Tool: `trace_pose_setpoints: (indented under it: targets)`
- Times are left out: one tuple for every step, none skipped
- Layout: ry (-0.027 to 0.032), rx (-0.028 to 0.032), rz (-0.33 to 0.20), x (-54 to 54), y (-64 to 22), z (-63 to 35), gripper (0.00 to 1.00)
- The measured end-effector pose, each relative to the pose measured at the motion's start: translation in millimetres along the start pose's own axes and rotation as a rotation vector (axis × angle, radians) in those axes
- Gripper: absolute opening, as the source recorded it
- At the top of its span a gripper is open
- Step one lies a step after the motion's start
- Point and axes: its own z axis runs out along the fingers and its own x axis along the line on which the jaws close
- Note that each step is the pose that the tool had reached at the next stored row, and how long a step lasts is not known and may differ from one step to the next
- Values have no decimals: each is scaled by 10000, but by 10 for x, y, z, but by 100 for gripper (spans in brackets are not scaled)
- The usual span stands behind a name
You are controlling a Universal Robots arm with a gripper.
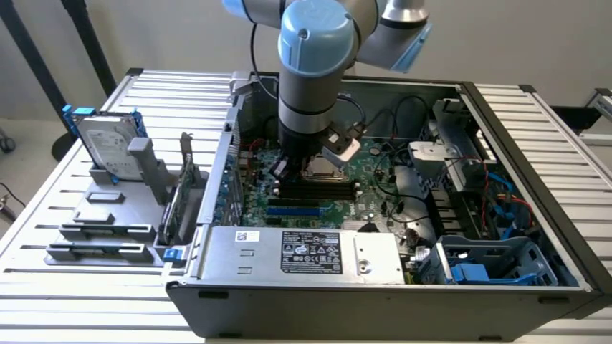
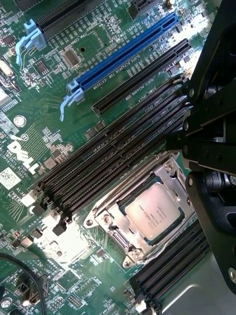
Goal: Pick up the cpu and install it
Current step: 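Install the first cpu locking lever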
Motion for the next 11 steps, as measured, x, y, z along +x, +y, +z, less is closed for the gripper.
trace_pose_setpoints:
  targets:
    - [2,1,-1,6,-5,2,11]
    - [8,4,-4,14,-11,6,11]
    - [10,5,-8,20,-18,9,11]
    - [11,6,-12,25,-23,11,11]
    - [11,8,-15,28,-28,12,11]
    - [7,7,-20,29,-31,12,11]
    - [4,7,-24,28,-34,12,11]
    - [2,8,-30,27,-38,12,11]
    - [2,9,-34,27,-41,13,11]
    - [0,10,-38,29,-44,12,11]
    - [-4,12,-43,30,-49,1,11]
